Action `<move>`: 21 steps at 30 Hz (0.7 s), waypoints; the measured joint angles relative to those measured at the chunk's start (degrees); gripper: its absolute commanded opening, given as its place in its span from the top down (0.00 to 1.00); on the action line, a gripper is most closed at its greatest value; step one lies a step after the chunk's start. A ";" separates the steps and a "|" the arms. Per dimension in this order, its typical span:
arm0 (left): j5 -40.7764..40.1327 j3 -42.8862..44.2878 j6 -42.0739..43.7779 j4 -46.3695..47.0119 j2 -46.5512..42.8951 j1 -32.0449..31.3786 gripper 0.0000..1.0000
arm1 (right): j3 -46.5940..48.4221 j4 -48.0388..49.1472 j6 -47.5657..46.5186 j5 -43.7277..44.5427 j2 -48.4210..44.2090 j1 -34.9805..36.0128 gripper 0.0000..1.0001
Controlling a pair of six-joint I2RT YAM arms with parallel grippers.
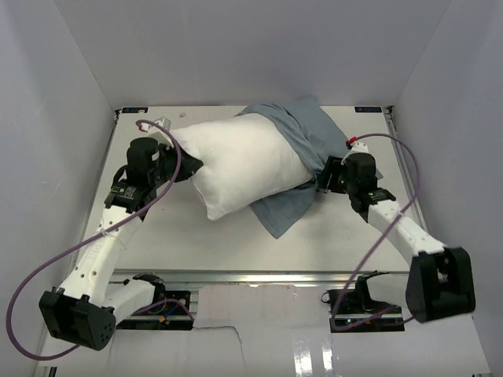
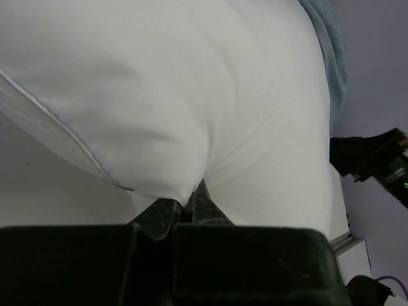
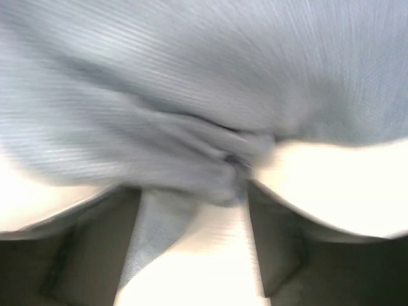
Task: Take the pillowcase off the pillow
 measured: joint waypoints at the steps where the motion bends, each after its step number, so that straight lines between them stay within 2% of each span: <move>1: 0.68 -2.16 -0.52 0.87 -1.16 0.13 1.00 | 0.00 -1.14 -0.46 -0.35 -3.82 0.46 0.16; 3: 1.51 -7.06 -1.55 3.30 -3.78 0.22 1.00 | 1.40 -3.37 -2.36 -2.64 -11.58 1.36 0.04; 5: 2.32 -10.60 -2.38 4.87 -5.84 0.20 1.00 | 4.52 -3.63 -4.46 -5.68 -14.60 1.57 0.02; 8: 3.63 -14.62 -3.50 6.78 -8.81 0.17 1.00 | 12.39 -2.93 -7.80 -11.13 -11.80 1.79 0.02; 14: 5.79 -21.07 -4.72 9.99 -14.40 0.09 1.00 | 34.99 -1.86 -13.86 -16.83 9.31 5.62 0.10; 21: 7.06 -22.75 -4.92 10.91 -16.24 0.07 1.00 | 56.96 -8.31 -21.55 -16.11 32.94 13.20 0.10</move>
